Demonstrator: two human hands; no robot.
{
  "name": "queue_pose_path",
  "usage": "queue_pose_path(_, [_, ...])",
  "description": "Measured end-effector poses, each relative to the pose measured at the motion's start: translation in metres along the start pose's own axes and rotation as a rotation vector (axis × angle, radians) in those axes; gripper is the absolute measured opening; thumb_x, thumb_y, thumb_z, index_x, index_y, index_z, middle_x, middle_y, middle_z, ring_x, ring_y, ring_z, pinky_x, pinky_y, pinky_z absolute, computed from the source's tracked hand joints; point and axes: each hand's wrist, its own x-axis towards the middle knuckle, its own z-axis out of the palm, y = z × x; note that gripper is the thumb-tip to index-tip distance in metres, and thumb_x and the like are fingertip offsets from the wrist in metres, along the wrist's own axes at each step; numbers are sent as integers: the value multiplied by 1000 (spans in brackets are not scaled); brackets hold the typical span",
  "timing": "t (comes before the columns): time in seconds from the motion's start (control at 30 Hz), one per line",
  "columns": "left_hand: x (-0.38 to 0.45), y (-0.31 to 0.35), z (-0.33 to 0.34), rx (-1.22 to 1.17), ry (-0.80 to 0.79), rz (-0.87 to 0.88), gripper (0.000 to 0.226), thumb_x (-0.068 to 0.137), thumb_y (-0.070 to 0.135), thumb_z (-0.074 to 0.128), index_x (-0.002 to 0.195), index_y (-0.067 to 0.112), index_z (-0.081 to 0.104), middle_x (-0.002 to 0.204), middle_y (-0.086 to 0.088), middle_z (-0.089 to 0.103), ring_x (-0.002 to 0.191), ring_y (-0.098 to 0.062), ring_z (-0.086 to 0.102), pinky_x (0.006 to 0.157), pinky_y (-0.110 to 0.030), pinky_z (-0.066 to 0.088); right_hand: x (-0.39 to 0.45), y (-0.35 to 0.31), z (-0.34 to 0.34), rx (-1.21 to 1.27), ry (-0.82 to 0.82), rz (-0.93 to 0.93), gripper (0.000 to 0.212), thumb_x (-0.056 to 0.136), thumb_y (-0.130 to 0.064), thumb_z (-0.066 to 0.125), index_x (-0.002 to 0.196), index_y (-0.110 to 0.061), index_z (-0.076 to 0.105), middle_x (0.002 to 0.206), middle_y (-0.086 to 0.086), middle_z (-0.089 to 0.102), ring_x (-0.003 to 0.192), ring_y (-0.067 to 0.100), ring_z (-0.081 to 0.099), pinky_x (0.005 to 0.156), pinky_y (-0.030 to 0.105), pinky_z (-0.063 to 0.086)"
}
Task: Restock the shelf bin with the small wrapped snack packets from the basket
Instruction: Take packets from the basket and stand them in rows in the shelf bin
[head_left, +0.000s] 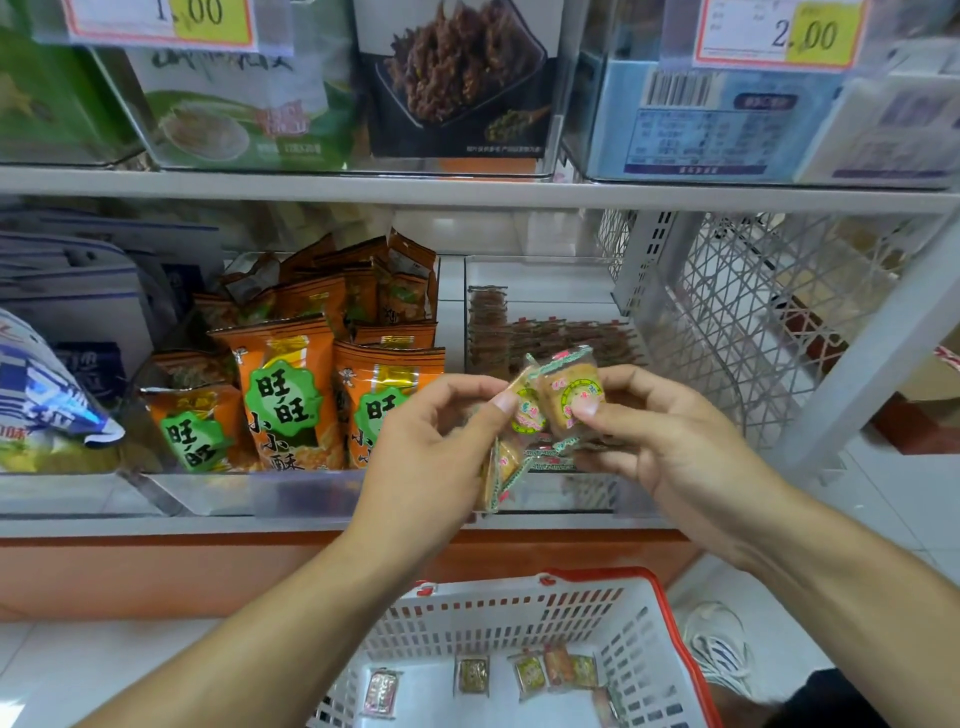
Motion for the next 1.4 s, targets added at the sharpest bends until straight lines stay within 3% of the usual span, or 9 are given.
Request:
queue_pose_path(0.17, [-3, -2, 5, -3, 37, 38, 13, 93, 32, 68, 101, 25, 75, 90, 3, 78, 82, -14, 74, 70, -30, 60, -2, 11, 14, 256, -6, 107, 37, 89, -20, 64, 122, -3, 61, 116, 18, 72, 109, 31, 70, 81, 38, 60])
queue_pose_path(0.27, [-5, -3, 9, -26, 47, 12, 14, 93, 31, 67, 103, 23, 74, 92, 2, 78, 89, -18, 75, 80, -36, 62, -8, 21, 29, 263, -55, 164, 31, 102, -21, 49, 127, -14, 66, 119, 9, 73, 111, 23, 70, 80, 34, 59])
queue_pose_path(0.5, [-7, 0, 9, -78, 183, -89, 27, 98, 47, 56, 98, 24, 71, 90, 5, 76, 66, -24, 57, 55, -35, 51, -5, 8, 28, 189, 113, 10, 29, 97, -20, 56, 121, -11, 69, 116, 7, 74, 110, 24, 67, 90, 45, 53])
queue_pose_path(0.63, [-8, 7, 7, -105, 302, -91, 40, 93, 57, 52, 94, 23, 71, 92, 0, 76, 90, -24, 71, 86, -55, 57, -20, 8, 34, 163, -106, -57, 38, 86, -29, 66, 121, -16, 72, 122, 9, 72, 118, 24, 65, 100, 48, 46])
queue_pose_path(0.73, [-8, 10, 6, -140, 354, -63, 41, 92, 59, 53, 92, 22, 69, 83, -18, 67, 82, -27, 65, 84, -60, 53, -35, 20, 49, 120, -220, -83, 40, 86, -34, 66, 123, -22, 70, 126, 5, 70, 123, 21, 63, 107, 44, 39])
queue_pose_path(0.9, [-6, 12, 8, -281, 332, -190, 39, 102, 50, 49, 93, 18, 70, 79, -9, 71, 79, -24, 68, 81, -46, 55, -37, 32, 60, 94, -91, -82, 31, 91, -29, 67, 122, -25, 69, 123, 2, 72, 120, 20, 65, 101, 42, 48])
queue_pose_path(1.13, [-8, 19, 5, -593, 183, -254, 18, 103, 6, 49, 108, 10, 66, 91, -7, 76, 75, -14, 71, 60, -25, 59, -23, 21, 49, 184, 2, 1, 29, 97, -19, 56, 123, -14, 68, 119, 5, 73, 115, 20, 67, 94, 42, 56])
queue_pose_path(1.27, [-12, 22, 5, -578, 107, -239, 26, 98, -3, 51, 115, 10, 65, 117, -19, 72, 91, -21, 70, 74, -28, 61, -19, 15, 43, 359, -25, 32, 31, 98, -9, 52, 125, -6, 66, 121, 13, 72, 114, 27, 68, 95, 41, 57])
queue_pose_path(1.4, [-14, 25, 5, -631, 10, -180, 36, 89, -1, 61, 122, 11, 62, 119, -17, 73, 97, -17, 73, 80, -23, 60, -12, 9, 34, 530, -41, 45, 41, 87, -9, 59, 126, 4, 63, 124, 20, 69, 114, 29, 68, 90, 36, 58])
